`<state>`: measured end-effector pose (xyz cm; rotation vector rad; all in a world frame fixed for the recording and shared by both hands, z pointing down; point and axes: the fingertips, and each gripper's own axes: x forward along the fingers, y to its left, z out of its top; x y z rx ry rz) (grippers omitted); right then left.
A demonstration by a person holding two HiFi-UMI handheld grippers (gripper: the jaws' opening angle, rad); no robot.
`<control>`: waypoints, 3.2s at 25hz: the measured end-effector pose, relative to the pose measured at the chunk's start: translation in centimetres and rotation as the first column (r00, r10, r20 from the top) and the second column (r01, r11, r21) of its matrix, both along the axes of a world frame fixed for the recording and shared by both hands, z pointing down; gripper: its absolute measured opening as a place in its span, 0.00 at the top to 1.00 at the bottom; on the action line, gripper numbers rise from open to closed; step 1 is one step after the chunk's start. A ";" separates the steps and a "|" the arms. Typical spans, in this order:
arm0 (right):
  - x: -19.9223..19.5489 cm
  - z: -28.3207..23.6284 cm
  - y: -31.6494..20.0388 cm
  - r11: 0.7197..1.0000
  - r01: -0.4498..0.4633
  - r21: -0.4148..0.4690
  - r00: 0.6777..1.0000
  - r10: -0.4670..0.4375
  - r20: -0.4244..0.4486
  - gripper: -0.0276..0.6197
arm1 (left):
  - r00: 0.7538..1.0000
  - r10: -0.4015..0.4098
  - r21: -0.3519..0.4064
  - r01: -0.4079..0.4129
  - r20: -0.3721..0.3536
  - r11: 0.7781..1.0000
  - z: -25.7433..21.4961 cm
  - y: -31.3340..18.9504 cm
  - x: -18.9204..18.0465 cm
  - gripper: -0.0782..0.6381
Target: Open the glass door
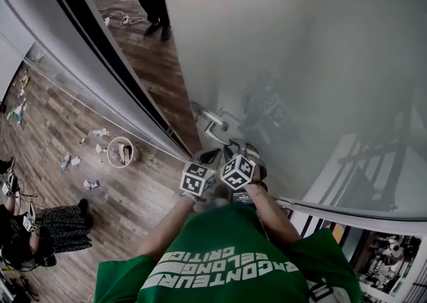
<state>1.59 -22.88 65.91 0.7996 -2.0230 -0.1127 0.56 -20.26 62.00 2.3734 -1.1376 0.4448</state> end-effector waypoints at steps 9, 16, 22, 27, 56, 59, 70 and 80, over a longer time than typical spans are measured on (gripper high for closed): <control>1.5 0.8 -3.8 0.999 -0.035 -0.002 0.999 0.035 0.023 0.82 | 0.999 -0.038 0.000 0.038 -0.036 0.999 -0.3 -1.3 1.3 0.87; 2.3 1.6 -6.3 0.998 -0.058 -0.025 0.998 0.059 0.029 0.82 | 0.998 -0.046 -0.010 0.045 -0.047 0.999 0.3 -1.9 1.1 0.87; 3.8 1.8 -8.9 0.995 -0.093 -0.037 0.995 0.095 0.035 0.82 | 0.997 -0.025 -0.006 0.024 -0.066 1.000 0.7 -3.8 2.2 0.87; 4.8 2.2 -11.3 0.990 -0.128 -0.057 0.990 0.131 0.050 0.82 | 0.997 0.000 -0.006 0.000 -0.079 1.000 1.0 -6.5 3.2 0.87; 15.8 3.5 -23.1 0.932 -0.359 -0.055 0.929 0.363 0.074 0.82 | 0.989 0.125 -0.013 -0.126 -0.085 0.992 2.2 -17.5 9.4 0.87; 17.7 2.6 -24.4 0.923 -0.380 -0.057 0.921 0.383 0.074 0.82 | 0.986 0.142 -0.021 -0.144 -0.084 0.989 1.0 -18.5 10.6 0.87; 21.7 4.5 -27.4 0.882 -0.468 -0.052 0.881 0.470 0.054 0.82 | 0.977 0.192 -0.012 -0.194 -0.093 0.981 2.5 -21.5 10.5 0.87; 27.0 3.7 -29.3 0.850 -0.524 -0.050 0.849 0.526 0.041 0.82 | 0.978 0.176 -0.001 -0.177 -0.109 0.984 1.3 -24.9 10.7 0.87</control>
